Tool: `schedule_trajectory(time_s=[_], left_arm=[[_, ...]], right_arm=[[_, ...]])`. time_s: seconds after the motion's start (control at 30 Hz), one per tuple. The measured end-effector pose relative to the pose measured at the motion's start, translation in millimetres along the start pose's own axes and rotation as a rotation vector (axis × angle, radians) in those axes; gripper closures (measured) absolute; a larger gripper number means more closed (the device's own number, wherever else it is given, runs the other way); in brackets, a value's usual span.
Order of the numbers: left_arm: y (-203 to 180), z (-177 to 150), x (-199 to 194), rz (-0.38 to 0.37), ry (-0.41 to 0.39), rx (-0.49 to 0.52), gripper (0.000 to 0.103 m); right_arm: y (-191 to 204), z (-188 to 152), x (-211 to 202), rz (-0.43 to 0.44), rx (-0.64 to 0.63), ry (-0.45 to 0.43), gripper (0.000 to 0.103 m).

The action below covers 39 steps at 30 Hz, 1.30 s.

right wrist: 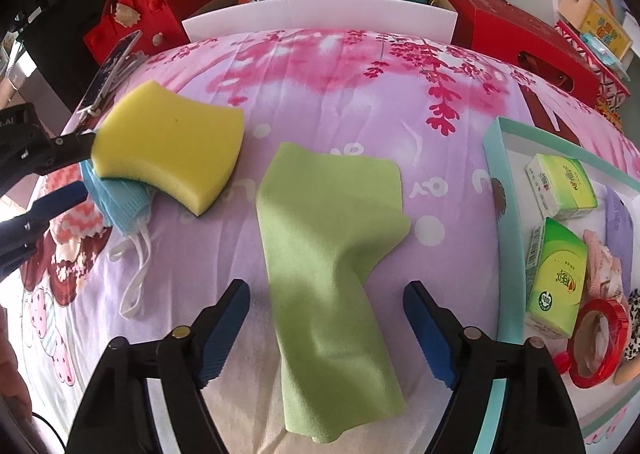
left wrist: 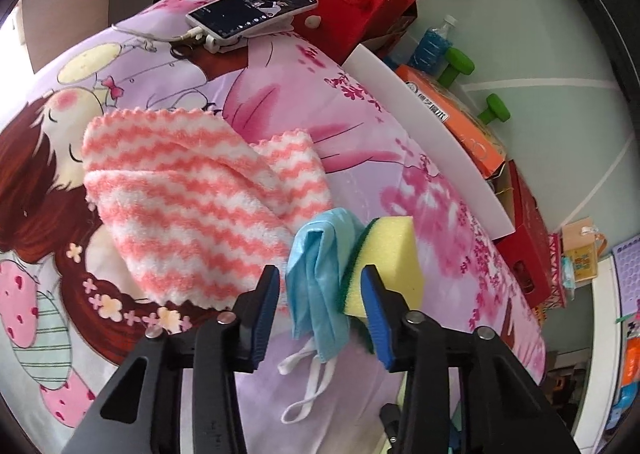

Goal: Organize soft objects
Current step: 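Grasp the green cloth with the right tool while the left tool grasps the blue mask, then carry the green cloth and blue mask over the white tray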

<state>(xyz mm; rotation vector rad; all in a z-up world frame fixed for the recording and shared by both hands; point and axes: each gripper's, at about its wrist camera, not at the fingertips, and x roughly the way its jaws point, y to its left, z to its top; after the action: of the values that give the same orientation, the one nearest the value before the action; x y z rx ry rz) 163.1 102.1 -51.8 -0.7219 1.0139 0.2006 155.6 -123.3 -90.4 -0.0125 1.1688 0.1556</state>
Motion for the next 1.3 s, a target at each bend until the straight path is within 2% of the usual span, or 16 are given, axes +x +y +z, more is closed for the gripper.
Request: schedule_trajectory(time_s=[0.1, 0.17, 0.3, 0.37, 0.43, 0.53, 0.63, 0.83, 1.07, 1.3], left_arm=[[2.4, 0.0, 2.4, -0.027, 0.0, -0.024, 0.071], [5.2, -0.4, 3.0, -0.039, 0.0, -0.04, 0.081], [7.4, -1.7, 4.8, -0.048, 0.004, -0.056, 0.093], [6.8, -2.1, 4.8, -0.044, 0.005, -0.053, 0.094], [7.1, -2.9, 4.4, -0.041, 0.008, -0.054, 0.096], [4.5, -3.3, 2.1, -0.042, 0.003, -0.042, 0.097], [-1.4, -4.1, 1.0, -0.028, -0.002, -0.018, 0.098], [-7.5, -4.1, -2.1, -0.014, -0.005, 0.007, 0.098], [-17.0, -3.5, -17.3, -0.017, -0.038, 0.045, 0.098], [-26.0, -1.7, -43.2, -0.018, -0.108, 0.081, 0.099]], right_arm=[[-0.8, -0.5, 0.3, -0.001, 0.001, 0.0, 0.026], [-1.0, -0.9, 0.5, -0.001, 0.001, 0.001, 0.027], [-2.0, -1.1, 0.6, -0.007, 0.003, -0.001, 0.034], [-3.5, -1.1, -0.4, -0.007, 0.008, -0.003, 0.039], [-4.5, -0.4, -1.5, -0.008, 0.01, -0.007, 0.05], [-3.9, 0.5, -2.6, 0.0, 0.008, -0.009, 0.057], [-2.9, 0.6, -4.0, 0.013, 0.006, -0.014, 0.074], [-3.3, 2.6, -7.1, 0.039, 0.009, -0.032, 0.093], [-10.8, 7.0, -23.2, 0.056, 0.038, -0.083, 0.095], [-16.7, 11.7, -50.9, 0.068, 0.056, -0.163, 0.096]])
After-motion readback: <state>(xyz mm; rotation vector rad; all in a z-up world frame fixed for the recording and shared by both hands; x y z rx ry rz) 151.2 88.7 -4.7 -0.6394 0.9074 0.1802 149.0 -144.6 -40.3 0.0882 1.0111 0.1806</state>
